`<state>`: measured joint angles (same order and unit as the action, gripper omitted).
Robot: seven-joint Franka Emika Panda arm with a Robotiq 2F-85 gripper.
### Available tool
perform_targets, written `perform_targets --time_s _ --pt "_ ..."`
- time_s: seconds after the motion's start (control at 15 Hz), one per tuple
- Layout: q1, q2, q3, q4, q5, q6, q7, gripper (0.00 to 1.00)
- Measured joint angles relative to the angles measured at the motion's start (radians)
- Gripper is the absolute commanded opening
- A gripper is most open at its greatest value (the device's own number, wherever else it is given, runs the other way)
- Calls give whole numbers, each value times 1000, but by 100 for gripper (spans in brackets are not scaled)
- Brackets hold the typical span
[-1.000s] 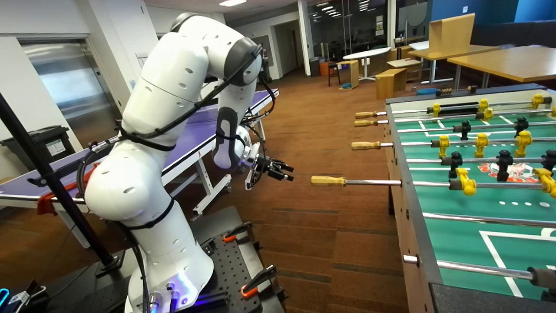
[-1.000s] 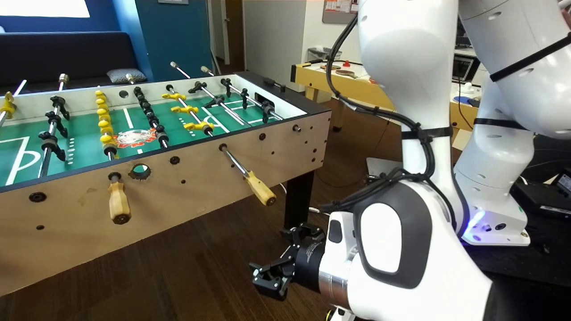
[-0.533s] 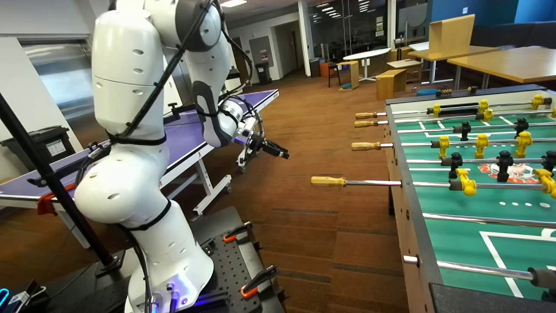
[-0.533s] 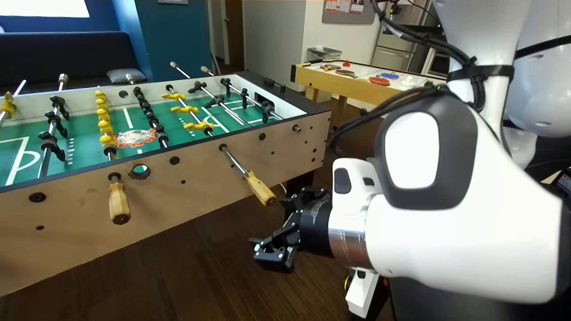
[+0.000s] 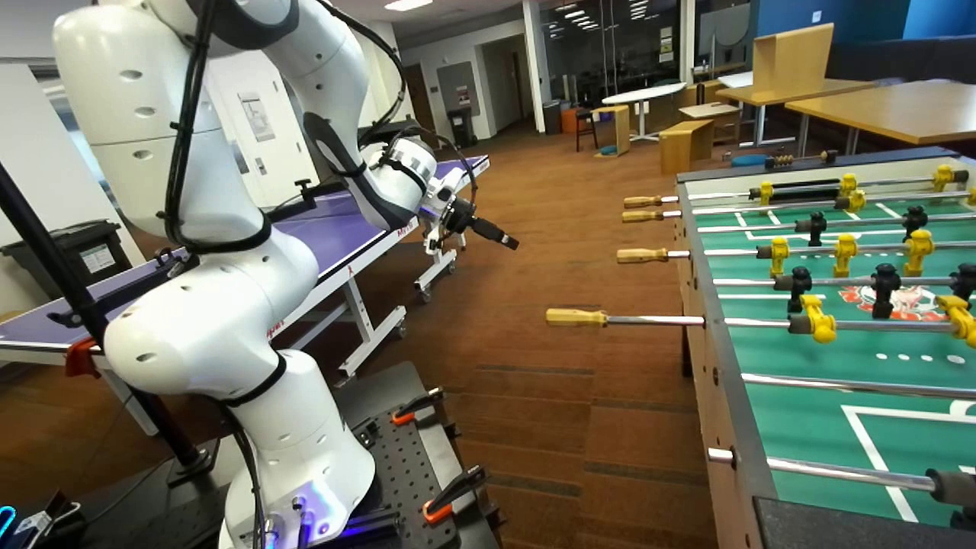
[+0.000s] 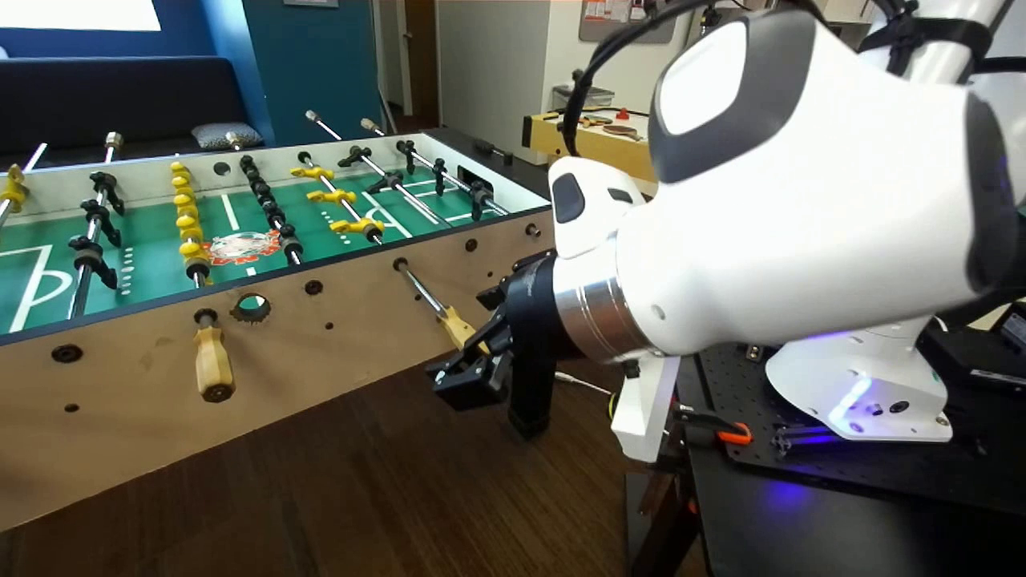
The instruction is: Turn the right rod clockwise
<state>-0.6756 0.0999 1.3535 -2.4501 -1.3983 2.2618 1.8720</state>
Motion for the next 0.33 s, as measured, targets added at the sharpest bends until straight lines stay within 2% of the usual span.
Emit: perform_targets --time_s 0.33 --pt "-106 -103 1 3 81 204 -163 100"
